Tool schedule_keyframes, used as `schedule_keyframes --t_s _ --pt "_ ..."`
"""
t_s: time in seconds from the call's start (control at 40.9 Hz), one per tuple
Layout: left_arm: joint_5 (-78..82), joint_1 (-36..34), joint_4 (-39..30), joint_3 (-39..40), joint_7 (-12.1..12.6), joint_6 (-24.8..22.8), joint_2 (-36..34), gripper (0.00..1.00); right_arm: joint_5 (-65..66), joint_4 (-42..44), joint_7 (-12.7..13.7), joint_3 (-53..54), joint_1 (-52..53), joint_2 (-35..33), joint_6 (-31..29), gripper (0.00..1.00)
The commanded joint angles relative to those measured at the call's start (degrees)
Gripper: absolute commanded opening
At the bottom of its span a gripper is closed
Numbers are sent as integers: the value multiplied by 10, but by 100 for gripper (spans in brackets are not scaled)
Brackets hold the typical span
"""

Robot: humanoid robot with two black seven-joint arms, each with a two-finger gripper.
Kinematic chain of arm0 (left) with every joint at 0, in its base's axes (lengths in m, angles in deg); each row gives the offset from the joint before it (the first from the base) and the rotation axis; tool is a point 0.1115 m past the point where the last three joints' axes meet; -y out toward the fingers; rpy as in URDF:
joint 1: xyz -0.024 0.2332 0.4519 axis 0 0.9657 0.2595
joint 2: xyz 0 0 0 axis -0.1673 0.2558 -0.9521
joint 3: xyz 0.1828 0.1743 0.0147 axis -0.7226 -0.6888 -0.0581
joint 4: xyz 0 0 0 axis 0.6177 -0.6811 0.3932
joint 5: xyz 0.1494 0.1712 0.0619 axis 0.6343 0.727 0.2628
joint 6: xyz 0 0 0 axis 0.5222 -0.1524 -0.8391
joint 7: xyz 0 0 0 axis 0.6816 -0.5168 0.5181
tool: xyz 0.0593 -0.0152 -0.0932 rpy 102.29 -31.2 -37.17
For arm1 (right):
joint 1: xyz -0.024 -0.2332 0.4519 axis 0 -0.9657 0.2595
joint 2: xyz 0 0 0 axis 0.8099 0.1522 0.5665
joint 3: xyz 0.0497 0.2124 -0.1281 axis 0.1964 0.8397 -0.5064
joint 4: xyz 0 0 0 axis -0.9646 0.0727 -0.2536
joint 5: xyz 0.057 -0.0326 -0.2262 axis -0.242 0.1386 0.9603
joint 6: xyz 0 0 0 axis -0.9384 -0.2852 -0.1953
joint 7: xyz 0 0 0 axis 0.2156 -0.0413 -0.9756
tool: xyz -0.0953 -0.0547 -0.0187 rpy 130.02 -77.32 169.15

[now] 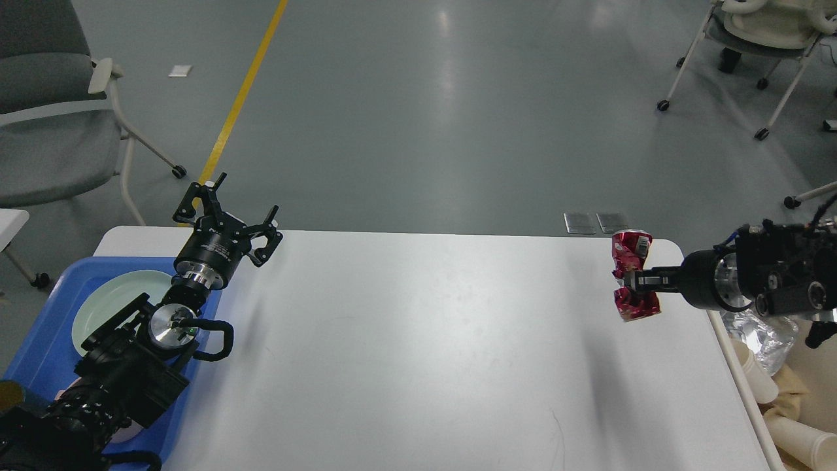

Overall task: Tidy desktop
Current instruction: 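Lift the red can and drop it into the white bin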

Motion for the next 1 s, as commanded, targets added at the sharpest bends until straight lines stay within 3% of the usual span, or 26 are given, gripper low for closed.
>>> schedule_keyframes --t_s 0.0,0.196,0.318,0.367,0.611,0.684,0.807,0.904,0.978 --pt "0 0 0 0 -1 0 0 97 -59 -88 2 33 109 1 -107 0" --pt "0 -1 0 0 -1 0 0 97 -168 -116 14 106 172 2 -258 0" --pt "0 0 0 0 -1 0 0 97 -180 -103 48 99 162 1 -254 0" --pt "-1 -1 0 0 0 0 0 97 -182 -57 70 77 128 -6 -248 0" --pt "-1 -1 1 0 0 0 0 97 -210 195 79 63 -98 -56 -236 0" --pt "0 -1 0 0 -1 0 0 97 -251 286 95 63 -179 -57 -231 0" --pt "0 0 0 0 -1 0 0 97 -362 464 161 62 -341 -55 -230 0" --pt "0 0 0 0 -1 0 0 97 -423 545 213 65 -416 -53 -229 0" --pt "-1 -1 0 0 -1 0 0 97 -451 591 270 84 -472 -45 -205 0"
